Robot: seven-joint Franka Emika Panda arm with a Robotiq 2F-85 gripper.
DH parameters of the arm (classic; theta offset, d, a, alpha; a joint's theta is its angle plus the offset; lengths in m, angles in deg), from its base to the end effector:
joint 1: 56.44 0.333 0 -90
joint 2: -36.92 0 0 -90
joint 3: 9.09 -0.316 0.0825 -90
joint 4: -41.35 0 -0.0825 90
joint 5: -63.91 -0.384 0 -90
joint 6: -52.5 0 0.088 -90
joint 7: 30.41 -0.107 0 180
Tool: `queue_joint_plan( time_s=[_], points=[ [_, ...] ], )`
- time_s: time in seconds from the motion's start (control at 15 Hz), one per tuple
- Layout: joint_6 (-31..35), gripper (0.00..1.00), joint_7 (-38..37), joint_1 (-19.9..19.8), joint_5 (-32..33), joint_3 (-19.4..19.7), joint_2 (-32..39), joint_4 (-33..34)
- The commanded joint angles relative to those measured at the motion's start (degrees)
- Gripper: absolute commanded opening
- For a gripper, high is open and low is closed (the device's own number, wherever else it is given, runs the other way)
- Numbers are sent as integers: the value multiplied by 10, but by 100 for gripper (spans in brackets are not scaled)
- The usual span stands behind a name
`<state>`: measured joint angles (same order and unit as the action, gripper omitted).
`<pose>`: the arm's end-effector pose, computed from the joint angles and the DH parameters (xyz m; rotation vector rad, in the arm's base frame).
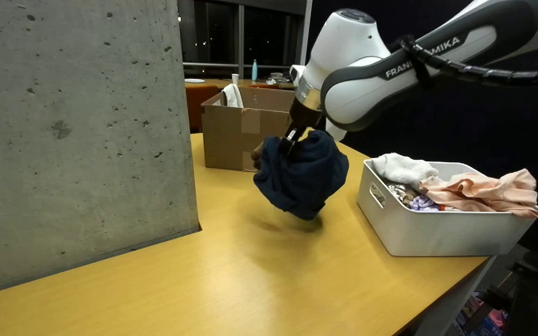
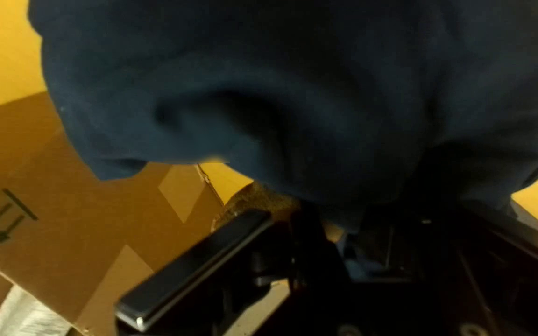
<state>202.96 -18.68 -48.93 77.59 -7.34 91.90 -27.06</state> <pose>0.7933 0.0940 0.2486 2.7659 0.7124 0.6692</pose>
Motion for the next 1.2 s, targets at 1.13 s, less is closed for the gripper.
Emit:
queue_joint_plan(
  time_s=[1.13],
  points=[
    [156, 5, 44, -190, -37, 38, -374, -603]
  ],
)
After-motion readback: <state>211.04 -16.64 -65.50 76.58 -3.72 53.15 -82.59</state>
